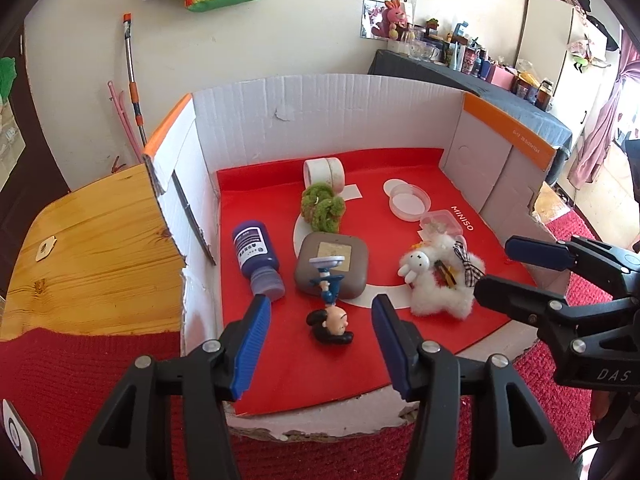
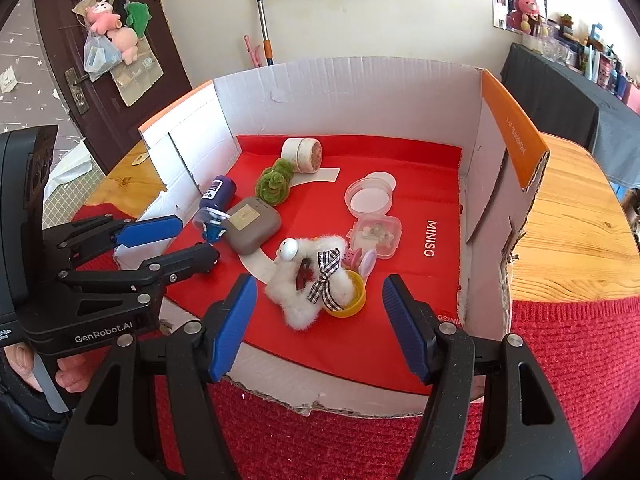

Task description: Organize objects

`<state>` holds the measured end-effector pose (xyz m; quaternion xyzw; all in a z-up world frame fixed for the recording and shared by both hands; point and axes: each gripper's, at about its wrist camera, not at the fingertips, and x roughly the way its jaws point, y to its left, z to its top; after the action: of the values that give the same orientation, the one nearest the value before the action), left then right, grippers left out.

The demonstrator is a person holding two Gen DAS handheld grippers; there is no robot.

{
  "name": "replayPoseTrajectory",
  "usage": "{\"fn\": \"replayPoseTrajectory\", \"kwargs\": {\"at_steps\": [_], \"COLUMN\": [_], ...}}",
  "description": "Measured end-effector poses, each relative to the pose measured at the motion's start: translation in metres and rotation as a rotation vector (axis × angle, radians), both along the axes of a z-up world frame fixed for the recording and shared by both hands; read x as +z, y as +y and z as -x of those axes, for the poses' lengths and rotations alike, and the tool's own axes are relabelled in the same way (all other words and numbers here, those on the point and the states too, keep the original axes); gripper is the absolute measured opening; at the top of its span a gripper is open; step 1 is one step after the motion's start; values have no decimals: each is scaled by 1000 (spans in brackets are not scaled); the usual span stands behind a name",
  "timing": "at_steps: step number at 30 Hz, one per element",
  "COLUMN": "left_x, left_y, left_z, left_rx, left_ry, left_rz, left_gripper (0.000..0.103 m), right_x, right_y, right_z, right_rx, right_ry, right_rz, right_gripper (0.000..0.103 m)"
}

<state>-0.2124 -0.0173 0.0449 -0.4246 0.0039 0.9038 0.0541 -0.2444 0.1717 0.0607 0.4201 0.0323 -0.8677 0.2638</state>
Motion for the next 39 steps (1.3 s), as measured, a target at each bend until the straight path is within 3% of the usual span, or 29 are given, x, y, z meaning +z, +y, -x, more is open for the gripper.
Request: {"fn": "replayPoseTrajectory", "kwargs": {"at_steps": [6, 13, 19, 39], "left_x": [5, 9, 11, 8], "left_y": [-3, -7, -12, -4], "left_z": [-10, -21, -32, -54], "left_rx": [33, 67, 98, 118], "left_ry": [27, 48, 71, 126], "left_rz": [-1, -20, -29, -7], "left_gripper": [67, 78, 83, 93], "right_x": [4, 8, 14, 6], "right_y": [4, 4, 8, 12], "right_z": [-7, -19, -30, -50], "right_rx": [-17, -31, -57, -129], "right_ry": [15, 47, 88, 156], "right_rz": [6, -6, -18, -51], "right_gripper": [65, 72, 80, 82]}}
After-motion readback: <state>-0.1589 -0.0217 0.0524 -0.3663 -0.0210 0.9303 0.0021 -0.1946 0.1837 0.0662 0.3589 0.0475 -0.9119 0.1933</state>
